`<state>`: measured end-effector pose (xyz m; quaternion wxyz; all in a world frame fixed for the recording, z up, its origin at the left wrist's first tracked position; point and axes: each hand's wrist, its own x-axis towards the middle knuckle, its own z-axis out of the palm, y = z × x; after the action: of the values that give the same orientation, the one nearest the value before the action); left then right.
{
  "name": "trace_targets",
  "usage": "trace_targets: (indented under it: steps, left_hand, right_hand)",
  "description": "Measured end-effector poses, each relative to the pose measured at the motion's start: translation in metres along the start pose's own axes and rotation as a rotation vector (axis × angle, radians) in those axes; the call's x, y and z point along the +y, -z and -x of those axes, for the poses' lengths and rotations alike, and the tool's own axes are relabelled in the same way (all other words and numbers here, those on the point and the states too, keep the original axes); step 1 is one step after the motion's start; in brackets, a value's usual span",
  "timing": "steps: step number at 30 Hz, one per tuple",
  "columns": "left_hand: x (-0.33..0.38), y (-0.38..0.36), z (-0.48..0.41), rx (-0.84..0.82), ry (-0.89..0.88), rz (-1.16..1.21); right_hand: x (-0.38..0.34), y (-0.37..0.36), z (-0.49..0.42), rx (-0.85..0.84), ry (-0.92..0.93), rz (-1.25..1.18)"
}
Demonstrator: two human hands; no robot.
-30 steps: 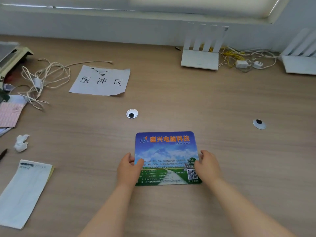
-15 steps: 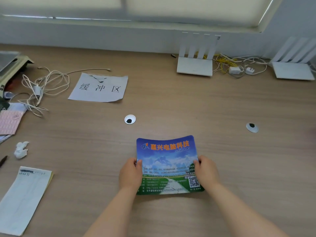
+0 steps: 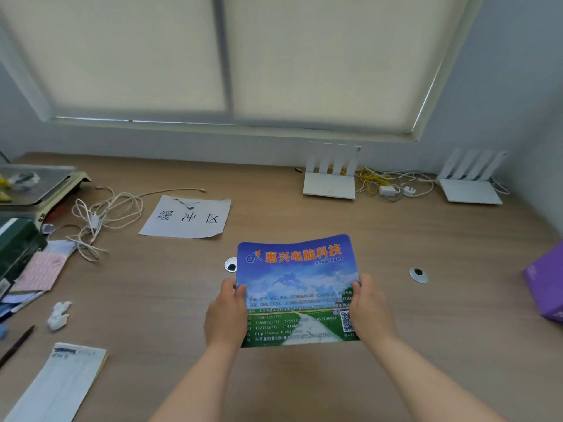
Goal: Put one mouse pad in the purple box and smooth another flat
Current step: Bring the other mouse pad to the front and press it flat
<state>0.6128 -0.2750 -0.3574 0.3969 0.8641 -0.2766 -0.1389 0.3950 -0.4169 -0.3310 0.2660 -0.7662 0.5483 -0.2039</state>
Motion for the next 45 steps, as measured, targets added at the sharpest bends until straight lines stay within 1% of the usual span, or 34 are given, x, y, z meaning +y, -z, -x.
trace_targets:
  steps: [4, 8, 14, 20, 26, 34, 39, 45]
  left_hand:
    - [0.016, 0.017, 0.006, 0.016, -0.04, 0.066]
    - [0.027, 0.024, 0.017, 0.017, -0.074, 0.093]
    - [0.036, 0.027, 0.039, -0.003, -0.103, 0.098]
    - [0.054, 0.015, 0.067, 0.016, -0.123, 0.082]
    - [0.084, -0.022, 0.118, 0.054, -0.145, 0.041]
    - [0.155, -0.098, 0.209, 0.064, -0.162, 0.032]
    - [0.196, -0.14, 0.247, 0.044, -0.163, 0.038]
    - [0.225, -0.168, 0.273, 0.016, -0.182, 0.035]
  right_hand:
    - [-0.013, 0.021, 0.008, 0.03, 0.015, -0.045]
    - [-0.016, 0.037, 0.017, 0.038, -0.026, -0.068]
    - [-0.008, 0.059, 0.044, 0.066, -0.034, -0.088]
    - [0.015, 0.086, 0.055, 0.101, -0.027, -0.087]
    - [0.067, 0.132, 0.068, 0.08, 0.018, -0.083]
    - [0.168, 0.227, 0.083, 0.084, 0.044, -0.063]
    - [0.224, 0.271, 0.084, 0.105, 0.008, -0.072]
    - [0.259, 0.304, 0.089, 0.126, -0.017, -0.047]
